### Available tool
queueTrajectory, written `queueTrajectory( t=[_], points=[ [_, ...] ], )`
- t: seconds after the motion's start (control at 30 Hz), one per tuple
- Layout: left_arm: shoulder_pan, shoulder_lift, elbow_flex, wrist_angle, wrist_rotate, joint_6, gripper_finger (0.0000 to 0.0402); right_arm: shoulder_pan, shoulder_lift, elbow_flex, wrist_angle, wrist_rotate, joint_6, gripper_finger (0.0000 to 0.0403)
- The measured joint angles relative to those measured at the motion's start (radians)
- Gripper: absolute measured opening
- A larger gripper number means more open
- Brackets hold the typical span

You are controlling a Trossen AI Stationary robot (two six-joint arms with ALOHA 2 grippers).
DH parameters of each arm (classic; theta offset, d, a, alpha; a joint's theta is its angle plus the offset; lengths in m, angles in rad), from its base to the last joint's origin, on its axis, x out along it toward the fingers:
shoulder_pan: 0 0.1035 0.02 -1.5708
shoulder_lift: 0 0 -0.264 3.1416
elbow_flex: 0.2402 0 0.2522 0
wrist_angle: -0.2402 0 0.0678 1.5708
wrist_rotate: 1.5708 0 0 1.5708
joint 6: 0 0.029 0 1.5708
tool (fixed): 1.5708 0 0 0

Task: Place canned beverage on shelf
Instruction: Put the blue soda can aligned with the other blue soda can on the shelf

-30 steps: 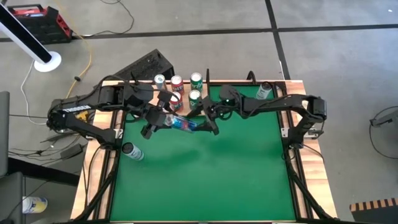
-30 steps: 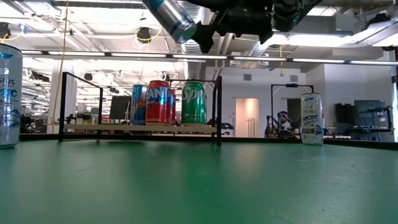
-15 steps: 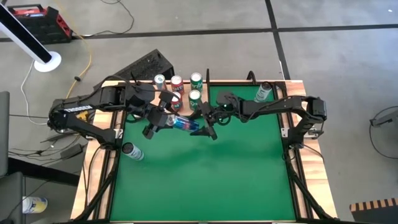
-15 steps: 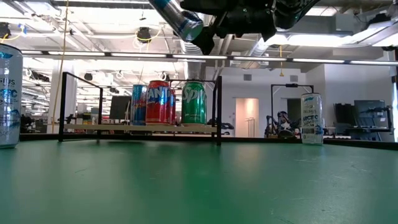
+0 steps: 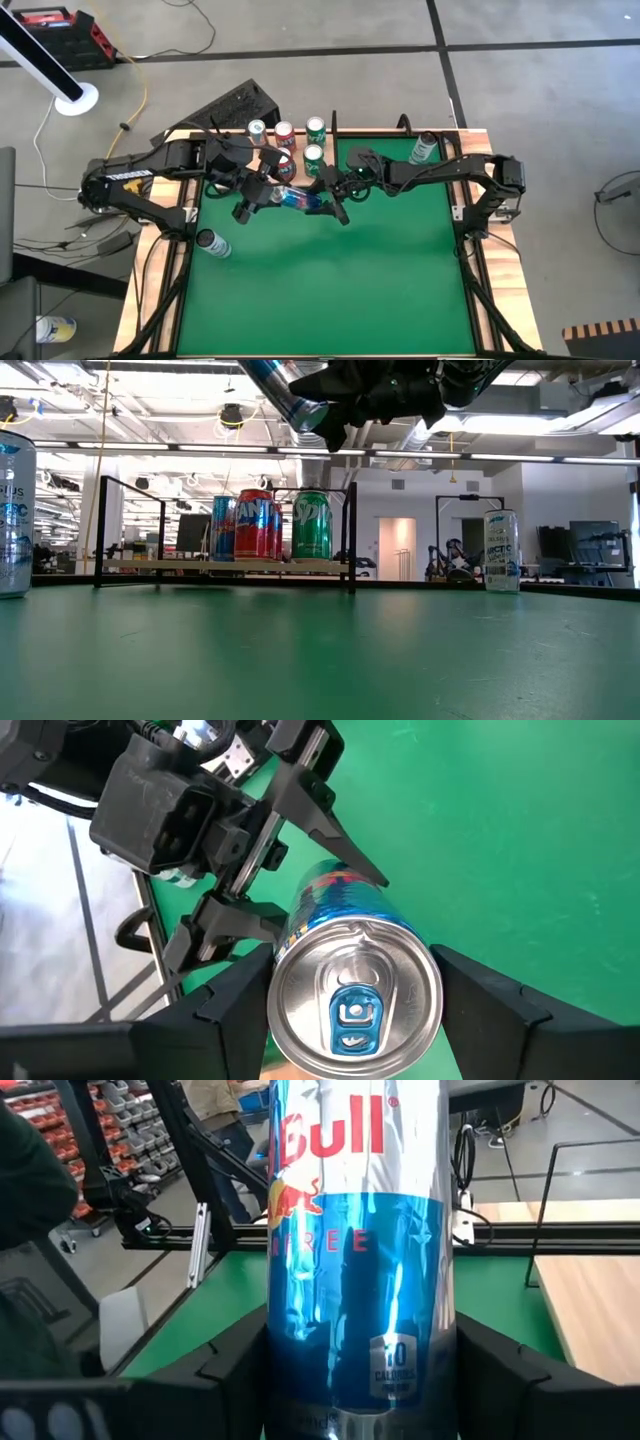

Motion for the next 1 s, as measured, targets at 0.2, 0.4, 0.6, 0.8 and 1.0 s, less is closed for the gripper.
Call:
queueTrajectory(
  t=[0.2,0.4,0.6,0.8,1.0],
  points=[
    [0.0,0.0,0.0,0.012,-0.019,-0.008,0.0258,0.0,-0.013,0.0,-0.02,0.057,-0.066,0.0257],
    [0.001,0.003,0.0,0.028,-0.041,-0.086,0.0261,0.02,-0.025,-0.003,-0.024,0.239,-0.144,0.0257],
    [0.001,0.007,0.001,0.028,-0.123,-0.148,0.0259,0.051,-0.027,-0.003,0.005,0.38,-0.235,0.0257],
    [0.002,0.008,0.0,0.032,-0.218,-0.216,0.0259,0.082,-0.029,-0.001,0.024,0.534,-0.308,0.0257],
    [0.003,0.008,0.0,0.035,-0.217,-0.243,0.0259,0.078,-0.029,-0.001,0.024,0.573,-0.313,0.0257]
  ],
)
